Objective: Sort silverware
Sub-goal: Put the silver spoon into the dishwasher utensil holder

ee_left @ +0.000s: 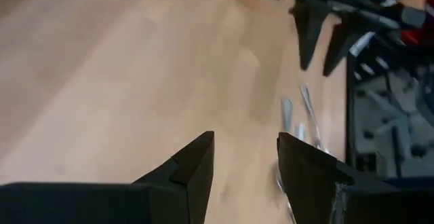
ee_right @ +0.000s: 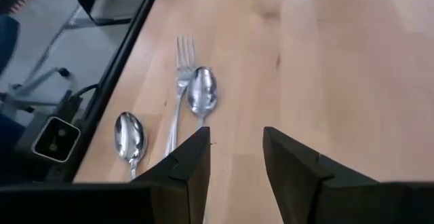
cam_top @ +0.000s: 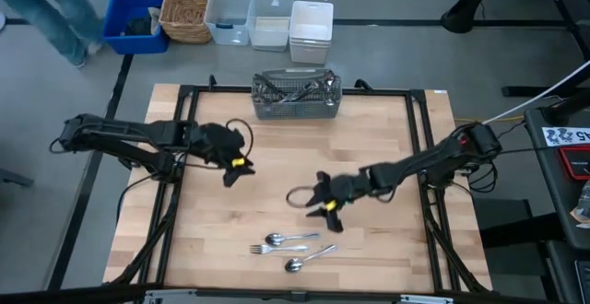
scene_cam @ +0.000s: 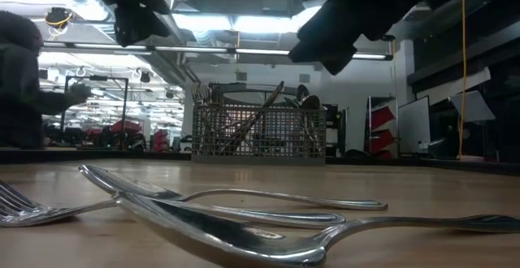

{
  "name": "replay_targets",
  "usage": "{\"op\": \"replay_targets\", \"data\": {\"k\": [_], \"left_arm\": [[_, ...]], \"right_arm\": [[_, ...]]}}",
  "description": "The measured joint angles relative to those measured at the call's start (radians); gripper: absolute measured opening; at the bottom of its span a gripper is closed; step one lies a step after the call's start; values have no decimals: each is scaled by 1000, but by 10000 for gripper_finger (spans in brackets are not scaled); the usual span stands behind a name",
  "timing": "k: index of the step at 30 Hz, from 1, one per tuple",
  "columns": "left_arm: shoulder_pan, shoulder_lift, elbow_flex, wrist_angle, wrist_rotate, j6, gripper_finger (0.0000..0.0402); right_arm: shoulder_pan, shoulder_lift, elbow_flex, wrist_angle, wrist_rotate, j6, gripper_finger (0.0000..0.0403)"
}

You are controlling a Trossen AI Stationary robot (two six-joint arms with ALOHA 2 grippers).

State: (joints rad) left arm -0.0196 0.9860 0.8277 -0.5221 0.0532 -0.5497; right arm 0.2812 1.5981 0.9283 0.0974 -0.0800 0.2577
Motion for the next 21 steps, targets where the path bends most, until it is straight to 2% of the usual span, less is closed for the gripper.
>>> {"op": "replay_targets", "data": {"k": [8, 15, 21], "left_arm": [[-191, 14, -37, 72, -28, -108, 148], [-315, 26, -37, 66, -108, -155, 148], [-399, 26, -37, 69, -170, -166, 148]], "right_arm": [[140, 185, 145, 9, 193, -58, 138], [160, 375, 302, -1, 205, -57, 138], [157, 479, 427, -138, 214, -57, 138]]}}
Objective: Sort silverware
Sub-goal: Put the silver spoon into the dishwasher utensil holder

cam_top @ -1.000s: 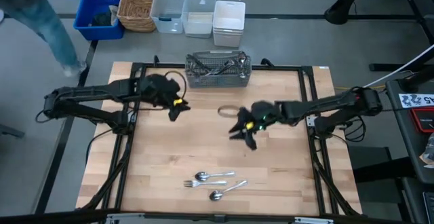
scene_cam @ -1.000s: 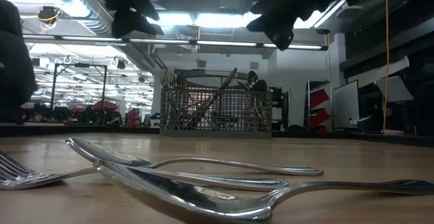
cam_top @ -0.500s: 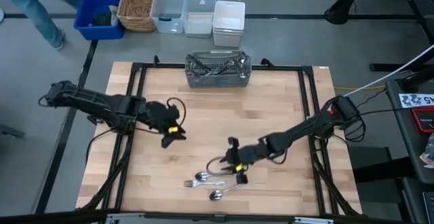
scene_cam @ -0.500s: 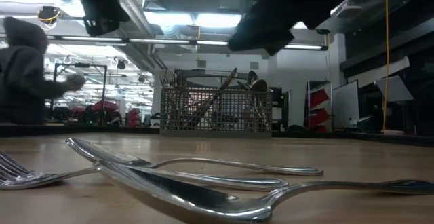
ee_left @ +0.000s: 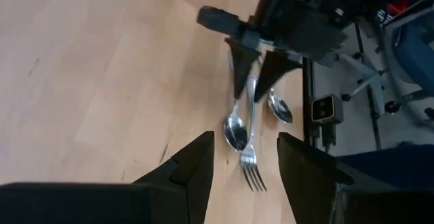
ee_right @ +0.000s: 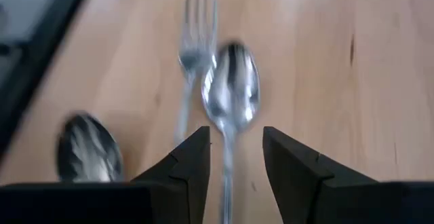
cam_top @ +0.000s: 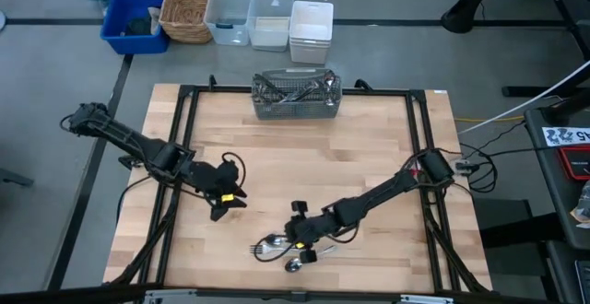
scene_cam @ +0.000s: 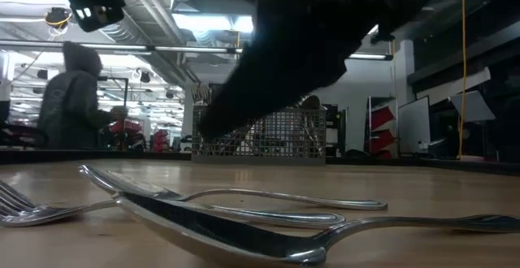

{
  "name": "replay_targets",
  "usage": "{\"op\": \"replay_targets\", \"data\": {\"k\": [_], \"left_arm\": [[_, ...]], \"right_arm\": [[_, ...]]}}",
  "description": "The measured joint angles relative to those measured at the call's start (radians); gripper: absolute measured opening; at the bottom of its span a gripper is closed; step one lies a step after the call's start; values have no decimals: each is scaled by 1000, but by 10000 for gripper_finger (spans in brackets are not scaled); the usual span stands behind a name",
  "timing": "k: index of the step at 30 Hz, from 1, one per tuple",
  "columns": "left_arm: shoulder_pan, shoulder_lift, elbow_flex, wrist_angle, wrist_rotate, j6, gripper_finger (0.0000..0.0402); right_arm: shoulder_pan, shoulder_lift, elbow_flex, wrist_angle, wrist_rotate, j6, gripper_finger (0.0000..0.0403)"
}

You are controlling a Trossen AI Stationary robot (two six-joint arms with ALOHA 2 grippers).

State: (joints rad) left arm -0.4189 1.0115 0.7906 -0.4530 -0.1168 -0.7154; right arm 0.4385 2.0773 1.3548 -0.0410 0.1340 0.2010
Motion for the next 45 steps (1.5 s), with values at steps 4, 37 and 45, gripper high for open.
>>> {"op": "replay_targets", "data": {"k": [4, 37, 45], "left_arm": [[-41, 0, 0, -5, -37, -12, 148], [-125, -1, 1, -7, -168, -34, 148], [-125, -1, 1, -8, -183, -37, 148]], "right_arm": [[0, 18, 24, -100, -2, 1, 138], [0, 73, 26, -107, -10, 60, 138], [0, 77, 25, -82, 28, 64, 78]]}}
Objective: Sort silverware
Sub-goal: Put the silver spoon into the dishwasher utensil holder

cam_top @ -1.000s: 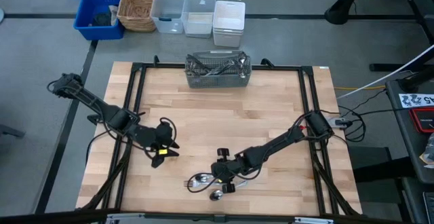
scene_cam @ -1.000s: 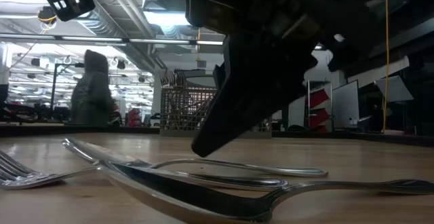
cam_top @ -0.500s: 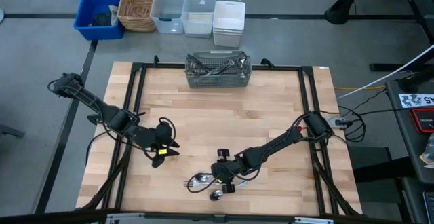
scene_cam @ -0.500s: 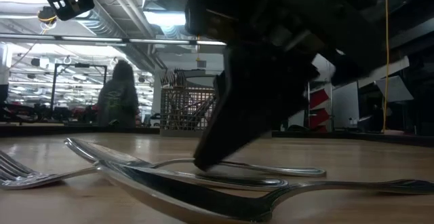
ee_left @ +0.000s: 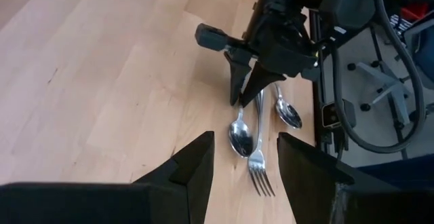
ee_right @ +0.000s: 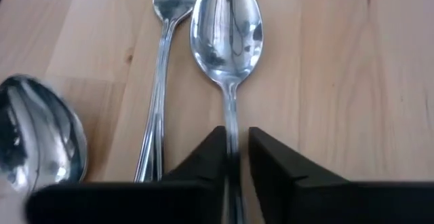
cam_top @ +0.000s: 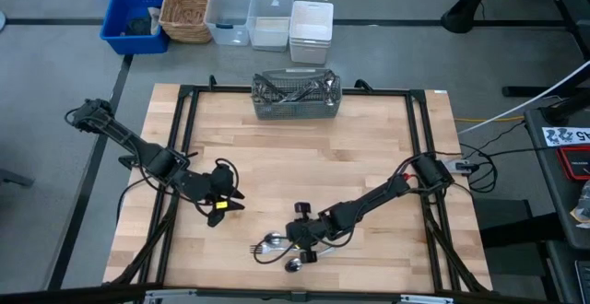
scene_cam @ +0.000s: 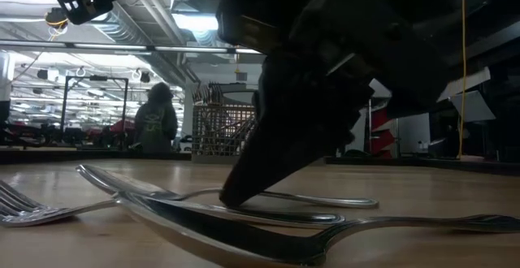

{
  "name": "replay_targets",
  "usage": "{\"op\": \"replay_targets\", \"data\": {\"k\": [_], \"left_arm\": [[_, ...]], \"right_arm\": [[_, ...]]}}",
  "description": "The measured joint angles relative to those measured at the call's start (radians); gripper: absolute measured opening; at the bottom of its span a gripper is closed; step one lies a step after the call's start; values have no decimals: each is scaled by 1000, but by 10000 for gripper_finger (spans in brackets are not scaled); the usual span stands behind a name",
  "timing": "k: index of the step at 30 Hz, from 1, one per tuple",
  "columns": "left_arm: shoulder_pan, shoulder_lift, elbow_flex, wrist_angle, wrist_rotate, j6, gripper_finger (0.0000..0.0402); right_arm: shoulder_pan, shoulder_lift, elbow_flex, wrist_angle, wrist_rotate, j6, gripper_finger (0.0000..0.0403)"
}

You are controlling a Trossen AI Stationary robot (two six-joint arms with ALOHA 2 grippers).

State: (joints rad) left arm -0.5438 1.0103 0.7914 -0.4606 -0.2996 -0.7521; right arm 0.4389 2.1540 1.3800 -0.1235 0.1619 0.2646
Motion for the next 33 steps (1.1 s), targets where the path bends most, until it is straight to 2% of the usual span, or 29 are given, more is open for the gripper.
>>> {"op": "replay_targets", "data": {"k": [3, 5, 11, 16, 21, 28, 33], "left_arm": [[0, 0, 0, 0, 0, -6, 148], [0, 0, 0, 1, -7, -9, 148], [0, 0, 0, 1, -67, -11, 148], [0, 0, 0, 1, -79, -11, 148], [0, 0, 0, 0, -86, -8, 148], [0, 0, 0, 1, -156, -8, 148], [3, 0, 0, 2, -225, -10, 148]], "right_arm": [[-1, 1, -1, 16, 9, 25, 30], [-6, 1, -1, 22, 25, 64, 13], [-15, -5, -2, 14, 96, 176, 30], [-29, -42, -2, 9, 106, 183, 9], [-41, -110, -2, -16, 177, 184, 18], [-72, -255, -2, -170, 387, 177, 14], [-119, -368, -2, -242, 647, 164, 18]]}}
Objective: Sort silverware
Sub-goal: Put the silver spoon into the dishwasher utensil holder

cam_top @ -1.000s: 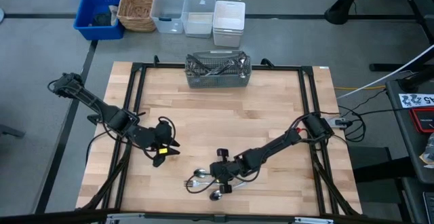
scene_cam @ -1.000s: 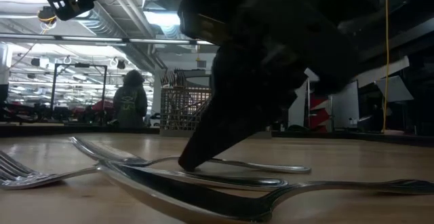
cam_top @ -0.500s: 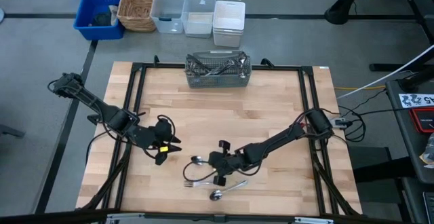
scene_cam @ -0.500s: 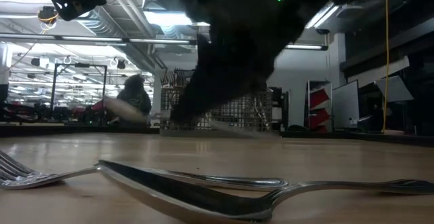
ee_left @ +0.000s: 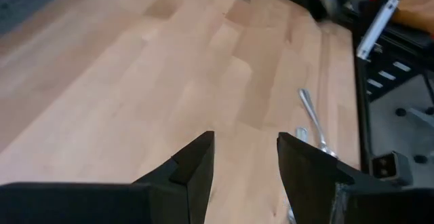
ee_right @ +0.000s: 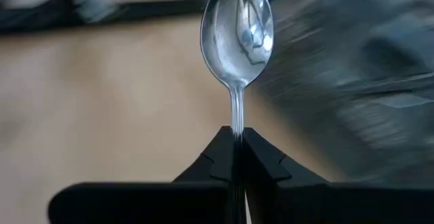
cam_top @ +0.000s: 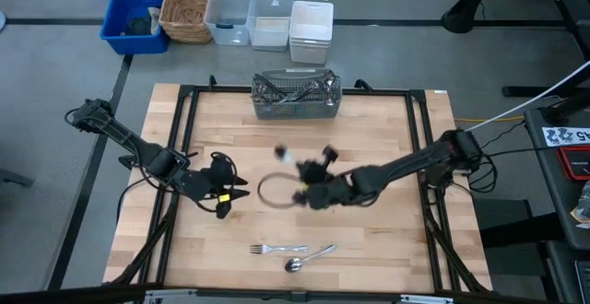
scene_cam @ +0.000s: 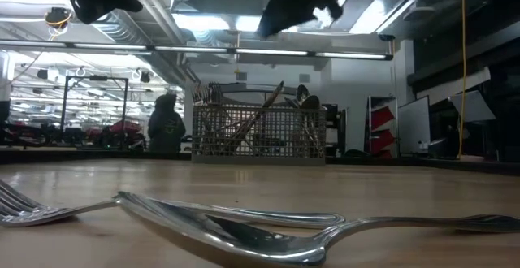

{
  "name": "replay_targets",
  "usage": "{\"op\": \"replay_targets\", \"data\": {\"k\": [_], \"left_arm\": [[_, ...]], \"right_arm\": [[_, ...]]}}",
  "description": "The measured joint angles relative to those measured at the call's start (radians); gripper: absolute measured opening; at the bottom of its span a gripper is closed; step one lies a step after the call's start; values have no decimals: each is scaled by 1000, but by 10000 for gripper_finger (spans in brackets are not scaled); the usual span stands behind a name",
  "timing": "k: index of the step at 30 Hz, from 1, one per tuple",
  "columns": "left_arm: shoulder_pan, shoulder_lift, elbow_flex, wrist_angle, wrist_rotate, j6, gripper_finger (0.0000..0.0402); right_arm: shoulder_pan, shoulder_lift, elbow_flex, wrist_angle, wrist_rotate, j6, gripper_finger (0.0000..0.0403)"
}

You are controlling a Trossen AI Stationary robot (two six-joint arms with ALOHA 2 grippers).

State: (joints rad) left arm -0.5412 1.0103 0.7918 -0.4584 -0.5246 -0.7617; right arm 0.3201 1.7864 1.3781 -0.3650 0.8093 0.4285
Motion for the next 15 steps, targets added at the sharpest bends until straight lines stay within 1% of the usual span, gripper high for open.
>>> {"op": "replay_targets", "data": {"k": [4, 6, 7, 8, 10, 15], "left_arm": [[0, 0, 0, -1, -54, 2, 148], [0, 0, 0, -2, -91, 2, 148], [0, 0, 0, -1, -114, 2, 148], [0, 0, 0, -2, -140, 2, 148], [0, 0, 0, -2, -201, 2, 148], [22, 0, 0, -2, -347, 23, 148]], "right_arm": [[-54, -72, 1, 5, 282, -64, 19], [-90, -98, 1, -2, 394, -70, 19], [-109, -109, 1, -3, 432, -70, 19], [-131, -116, 1, -4, 457, -70, 19], [-178, -126, 1, -5, 464, -79, 20], [-296, -127, 1, -4, 391, -163, 20]]}}
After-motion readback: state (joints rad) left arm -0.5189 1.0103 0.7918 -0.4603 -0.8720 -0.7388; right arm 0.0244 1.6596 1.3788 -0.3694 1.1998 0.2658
